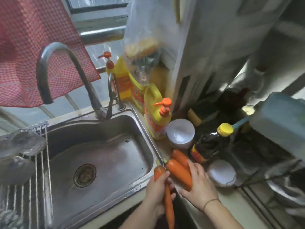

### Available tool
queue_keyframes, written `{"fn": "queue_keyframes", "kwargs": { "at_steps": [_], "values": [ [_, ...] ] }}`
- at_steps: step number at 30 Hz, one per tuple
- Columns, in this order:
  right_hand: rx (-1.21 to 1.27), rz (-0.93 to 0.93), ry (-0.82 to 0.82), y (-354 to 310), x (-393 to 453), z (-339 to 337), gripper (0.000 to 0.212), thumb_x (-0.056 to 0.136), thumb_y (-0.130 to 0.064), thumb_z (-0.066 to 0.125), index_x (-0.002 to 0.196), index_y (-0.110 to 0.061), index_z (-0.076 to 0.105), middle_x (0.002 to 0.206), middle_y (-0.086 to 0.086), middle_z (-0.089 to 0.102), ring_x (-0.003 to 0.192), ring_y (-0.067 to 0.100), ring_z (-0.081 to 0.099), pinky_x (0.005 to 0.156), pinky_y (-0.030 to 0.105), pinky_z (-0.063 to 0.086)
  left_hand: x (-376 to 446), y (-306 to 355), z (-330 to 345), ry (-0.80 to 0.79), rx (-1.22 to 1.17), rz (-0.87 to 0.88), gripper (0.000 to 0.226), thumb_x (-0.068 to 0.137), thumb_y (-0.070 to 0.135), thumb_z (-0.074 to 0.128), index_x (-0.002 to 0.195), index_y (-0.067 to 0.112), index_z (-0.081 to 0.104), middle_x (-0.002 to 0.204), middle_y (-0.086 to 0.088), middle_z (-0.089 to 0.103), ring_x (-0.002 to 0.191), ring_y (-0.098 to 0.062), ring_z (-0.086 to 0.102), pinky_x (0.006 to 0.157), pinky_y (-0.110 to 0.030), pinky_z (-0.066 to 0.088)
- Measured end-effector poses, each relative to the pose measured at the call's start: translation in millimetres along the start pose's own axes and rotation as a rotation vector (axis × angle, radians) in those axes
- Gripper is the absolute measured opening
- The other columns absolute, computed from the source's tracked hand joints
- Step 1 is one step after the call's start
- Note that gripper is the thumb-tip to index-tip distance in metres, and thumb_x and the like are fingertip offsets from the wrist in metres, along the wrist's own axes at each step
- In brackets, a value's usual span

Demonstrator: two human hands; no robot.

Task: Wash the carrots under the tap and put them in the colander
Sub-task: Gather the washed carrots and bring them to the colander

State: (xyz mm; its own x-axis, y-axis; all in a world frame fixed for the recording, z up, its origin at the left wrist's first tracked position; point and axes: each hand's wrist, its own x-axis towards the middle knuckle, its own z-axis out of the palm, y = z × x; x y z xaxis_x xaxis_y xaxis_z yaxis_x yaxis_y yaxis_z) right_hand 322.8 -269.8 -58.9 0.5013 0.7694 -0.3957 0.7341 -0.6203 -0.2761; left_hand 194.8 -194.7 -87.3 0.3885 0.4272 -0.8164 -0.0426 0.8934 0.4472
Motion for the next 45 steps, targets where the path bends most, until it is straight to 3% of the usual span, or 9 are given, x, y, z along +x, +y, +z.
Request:
{"fn": "queue_keyframes", "kwargs": {
  "at_steps": [4,10,14,18,24,29,35,39,45],
  "values": [
    [-0.052,-0.038,0.021,5.2,15.2,5.9,0.112,0.071,-0.056,0.066,0.151,-0.034,-0.008,0.150,0.000,0.025,0.131,0.026,0.037,0.107,0.037,0.036,-5.3,-10.8,18.4,0.060,-0.082,0.043,0.012,0.089,0.021,0.067,0.099,0.019,0.060,0.069,-0.003,0.058,0.060,-0.016,0.057,0.061,-0.031,0.051],
    [0.257,-0.032,-0.070,15.2,21.5,5.4,0.113,0.056,-0.039,0.069,0.151,-0.035,0.008,0.147,0.007,0.037,0.131,0.027,0.043,0.105,0.036,0.040,-16.2,-15.3,23.5,-0.003,-0.222,0.075,0.028,0.085,0.024,0.071,0.109,0.016,0.058,0.067,-0.005,0.057,0.059,-0.015,0.056,0.062,-0.034,0.049],
    [0.506,-0.096,-0.116,13.2,16.2,-0.3,0.107,0.049,-0.039,0.072,0.146,-0.038,0.024,0.133,-0.004,0.056,0.114,0.016,0.057,0.096,0.033,0.047,-27.1,-16.6,14.5,-0.149,-0.223,0.132,0.075,0.071,0.040,0.083,0.132,0.008,0.054,0.094,-0.014,0.062,0.083,-0.024,0.061,0.069,-0.040,0.049],
    [0.640,-0.225,-0.186,-20.4,2.9,-11.8,0.102,0.058,-0.032,0.079,0.144,-0.035,0.025,0.116,-0.012,0.061,0.102,0.009,0.061,0.085,0.030,0.048,-49.2,-2.1,-1.3,-0.235,-0.341,0.241,0.068,0.081,0.035,0.070,0.138,0.001,0.051,0.130,-0.027,0.060,0.120,-0.038,0.059,0.094,-0.044,0.053],
    [0.750,-0.536,-0.259,-110.2,-28.1,7.1,0.083,0.068,-0.072,0.058,0.141,-0.049,0.025,0.139,-0.013,0.048,0.124,0.008,0.051,0.105,0.046,0.042,-102.8,10.7,-73.0,-0.036,-0.471,0.488,0.065,0.073,0.018,0.079,0.132,0.002,0.055,0.122,-0.027,0.065,0.112,-0.038,0.065,0.087,-0.044,0.056],
    [0.775,-0.719,-0.422,-206.3,-82.2,45.4,0.055,0.081,-0.062,0.044,0.132,-0.045,0.037,0.127,-0.011,0.057,0.109,0.006,0.060,0.099,0.041,0.047,-161.0,2.4,-173.8,0.111,-0.646,0.639,0.076,0.067,0.022,0.085,0.134,0.001,0.055,0.128,-0.031,0.059,0.119,-0.043,0.059,0.104,-0.054,0.046],
    [0.694,-0.801,-0.647,-317.9,-166.7,99.5,0.029,0.089,-0.037,0.066,0.116,-0.042,0.057,0.105,0.004,0.070,0.091,0.016,0.069,0.080,0.045,0.058,-255.9,-28.9,-290.2,0.380,-0.818,0.780,0.082,0.058,0.028,0.090,0.129,-0.001,0.059,0.124,-0.029,0.062,0.117,-0.042,0.061,0.107,-0.056,0.041],
    [0.593,-0.857,-0.808,-387.2,-217.7,133.8,0.034,0.087,-0.019,0.069,0.117,-0.031,0.060,0.098,0.009,0.073,0.089,0.029,0.071,0.080,0.053,0.057,-314.5,-53.5,-352.4,0.569,-0.910,0.816,0.064,0.070,0.027,0.081,0.127,0.006,0.061,0.116,-0.022,0.069,0.109,-0.036,0.067,0.094,-0.049,0.051],
    [0.380,-1.039,-0.751,-487.8,-274.6,175.1,0.041,0.084,-0.023,0.073,0.120,-0.030,0.054,0.102,0.004,0.069,0.081,0.016,0.070,0.061,0.029,0.059,-365.2,-76.0,-420.2,0.708,-1.061,0.725,0.060,0.070,0.034,0.078,0.122,0.008,0.061,0.108,-0.020,0.071,0.104,-0.036,0.064,0.089,-0.047,0.051]
  ]
}}
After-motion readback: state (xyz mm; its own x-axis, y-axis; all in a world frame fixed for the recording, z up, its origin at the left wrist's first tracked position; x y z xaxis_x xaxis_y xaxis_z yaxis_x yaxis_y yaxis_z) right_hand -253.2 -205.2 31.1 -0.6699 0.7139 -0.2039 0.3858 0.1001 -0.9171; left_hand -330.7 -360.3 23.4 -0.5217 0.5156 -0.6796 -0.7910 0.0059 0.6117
